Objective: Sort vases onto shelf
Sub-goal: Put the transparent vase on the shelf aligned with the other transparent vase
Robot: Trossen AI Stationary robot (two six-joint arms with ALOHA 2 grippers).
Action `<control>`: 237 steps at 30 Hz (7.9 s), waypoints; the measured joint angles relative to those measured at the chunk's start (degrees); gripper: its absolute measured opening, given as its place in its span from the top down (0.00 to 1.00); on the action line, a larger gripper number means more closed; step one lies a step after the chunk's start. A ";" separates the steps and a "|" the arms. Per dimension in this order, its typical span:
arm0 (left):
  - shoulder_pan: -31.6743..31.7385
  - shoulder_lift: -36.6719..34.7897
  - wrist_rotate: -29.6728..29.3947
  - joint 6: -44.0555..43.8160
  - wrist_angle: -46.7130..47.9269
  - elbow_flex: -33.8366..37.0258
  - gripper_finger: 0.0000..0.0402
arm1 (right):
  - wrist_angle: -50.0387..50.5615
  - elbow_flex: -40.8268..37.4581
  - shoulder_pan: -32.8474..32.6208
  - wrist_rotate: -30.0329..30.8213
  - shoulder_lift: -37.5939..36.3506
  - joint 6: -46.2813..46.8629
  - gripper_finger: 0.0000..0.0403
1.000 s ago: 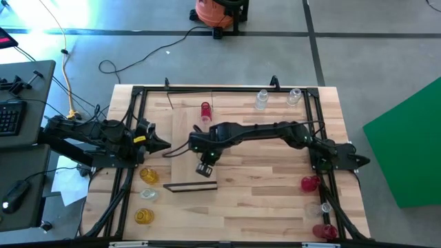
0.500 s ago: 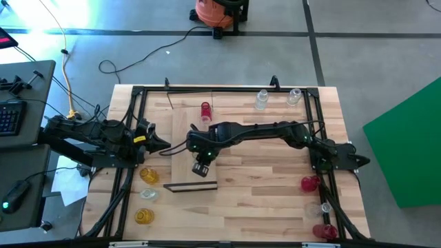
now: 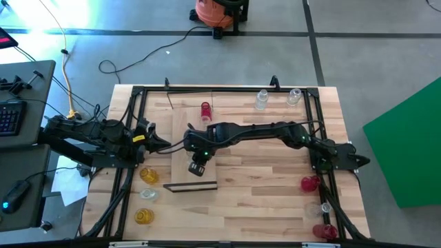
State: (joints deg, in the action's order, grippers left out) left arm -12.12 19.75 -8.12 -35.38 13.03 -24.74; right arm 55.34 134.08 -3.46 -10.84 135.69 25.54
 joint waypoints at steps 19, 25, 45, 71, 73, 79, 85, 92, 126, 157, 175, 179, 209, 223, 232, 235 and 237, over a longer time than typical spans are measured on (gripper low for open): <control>0.00 0.02 -0.02 -0.37 0.00 -0.01 1.00 | -8.30 0.00 -0.07 -1.24 0.07 4.58 1.00; 0.00 0.02 -0.02 -0.38 0.00 -0.01 1.00 | -8.06 0.00 0.41 1.40 0.07 4.65 1.00; 0.00 0.02 -0.02 -0.39 0.00 -0.01 1.00 | -9.49 0.00 1.07 -1.11 0.05 5.44 1.00; -0.04 0.02 0.02 -1.00 0.00 -0.01 1.00 | -1.23 -0.02 -0.33 10.74 0.01 0.93 1.00; -0.04 0.02 0.02 -0.97 0.00 -0.01 1.00 | -1.60 -0.02 -0.19 10.72 0.01 0.37 1.00; -0.04 0.02 0.02 -0.44 0.00 -0.01 1.00 | -4.87 -0.02 0.65 9.47 0.01 -0.11 1.00; -0.04 0.02 0.02 -0.39 0.00 -0.01 1.00 | -6.37 -0.02 1.59 9.25 -0.01 -0.53 1.00; -0.02 0.02 0.00 -0.39 0.00 -0.01 1.00 | -6.80 -0.02 2.91 10.22 -0.01 -0.53 1.00; 0.02 11.20 -2.03 -3.34 16.84 -0.01 1.00 | 1.80 0.88 -1.79 25.01 -10.81 4.17 1.00; 17.48 29.76 0.09 1.42 -1.06 0.06 1.00 | 16.49 0.90 0.01 34.67 -20.84 -3.98 1.00; 12.64 29.76 12.61 -5.57 -4.84 0.06 1.00 | 16.90 0.90 0.11 34.09 -20.84 -5.62 1.00; 12.52 29.76 12.21 -4.90 -8.76 0.04 1.00 | 16.88 0.90 0.11 33.93 -20.84 -6.13 1.00; 16.93 36.23 2.86 0.28 -14.25 0.01 1.00 | 16.97 0.90 0.04 33.05 -20.82 -6.45 1.00; 21.59 36.23 2.97 3.45 -14.22 0.01 1.00 | 16.93 0.90 0.04 31.80 -20.80 -6.12 1.00; 22.36 36.23 3.01 4.22 -14.22 0.01 1.00 | 16.57 0.90 0.04 31.81 -20.78 -6.08 1.00; 22.40 36.23 2.57 4.59 -14.20 0.01 1.00 | 16.35 0.90 0.04 31.81 -20.78 -6.10 1.00; 22.40 36.23 2.14 4.59 -14.20 0.01 1.00 | 16.23 0.90 0.04 31.81 -20.78 -6.08 1.00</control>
State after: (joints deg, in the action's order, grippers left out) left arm 10.28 55.99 -5.98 -30.79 -1.17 -24.73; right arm 71.57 134.98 -3.42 20.97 114.91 19.46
